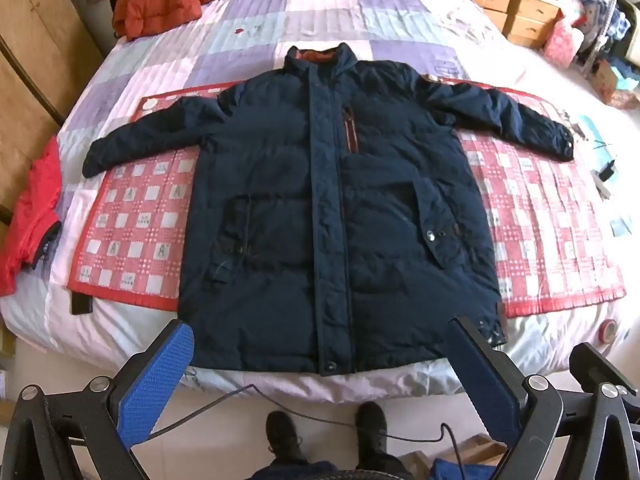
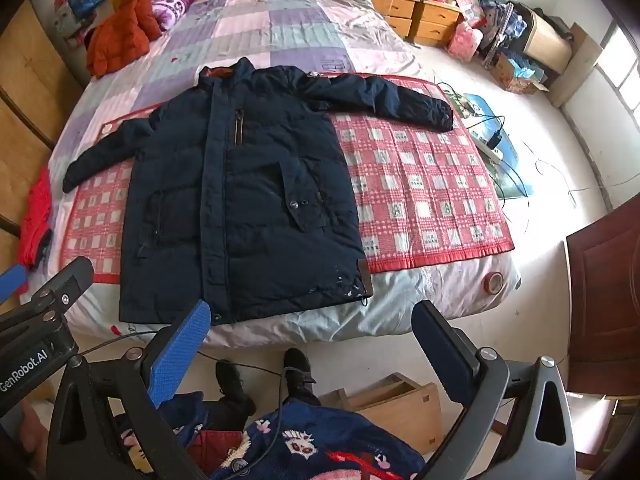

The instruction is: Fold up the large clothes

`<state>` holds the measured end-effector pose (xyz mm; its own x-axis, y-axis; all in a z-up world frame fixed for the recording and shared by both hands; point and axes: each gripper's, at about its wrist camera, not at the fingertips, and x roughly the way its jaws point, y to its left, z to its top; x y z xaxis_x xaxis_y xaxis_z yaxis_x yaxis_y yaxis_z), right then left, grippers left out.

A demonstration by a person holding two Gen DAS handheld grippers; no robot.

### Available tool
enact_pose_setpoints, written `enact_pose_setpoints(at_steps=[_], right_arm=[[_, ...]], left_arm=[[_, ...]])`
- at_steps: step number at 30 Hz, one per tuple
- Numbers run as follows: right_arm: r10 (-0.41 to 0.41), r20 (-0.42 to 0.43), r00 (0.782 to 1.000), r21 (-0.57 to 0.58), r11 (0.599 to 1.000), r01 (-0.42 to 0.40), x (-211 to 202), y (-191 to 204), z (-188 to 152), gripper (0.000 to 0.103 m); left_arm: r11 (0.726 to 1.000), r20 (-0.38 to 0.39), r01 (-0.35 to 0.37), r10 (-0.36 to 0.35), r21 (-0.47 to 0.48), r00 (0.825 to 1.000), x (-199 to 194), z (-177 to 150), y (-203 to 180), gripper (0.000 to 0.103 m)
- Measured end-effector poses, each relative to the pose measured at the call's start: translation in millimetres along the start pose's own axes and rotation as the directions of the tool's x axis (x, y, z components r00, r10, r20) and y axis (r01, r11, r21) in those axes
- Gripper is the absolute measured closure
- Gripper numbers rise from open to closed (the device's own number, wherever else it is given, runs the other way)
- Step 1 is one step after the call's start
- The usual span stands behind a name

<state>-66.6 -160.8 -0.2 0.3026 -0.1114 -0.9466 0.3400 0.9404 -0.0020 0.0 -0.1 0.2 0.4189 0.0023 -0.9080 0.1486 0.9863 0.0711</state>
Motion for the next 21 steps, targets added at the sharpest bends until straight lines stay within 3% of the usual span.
enact_pose_setpoints(at_steps=[21], right_arm=[[0.006, -0.012, 1.0, 0.0, 1.0, -0.006, 5.0, 4.5, 5.6, 0.0]], left_arm=[[1.0, -0.014, 0.004, -0.004, -0.001, 1.0, 0.1, 0.3, 0.1, 0.0]])
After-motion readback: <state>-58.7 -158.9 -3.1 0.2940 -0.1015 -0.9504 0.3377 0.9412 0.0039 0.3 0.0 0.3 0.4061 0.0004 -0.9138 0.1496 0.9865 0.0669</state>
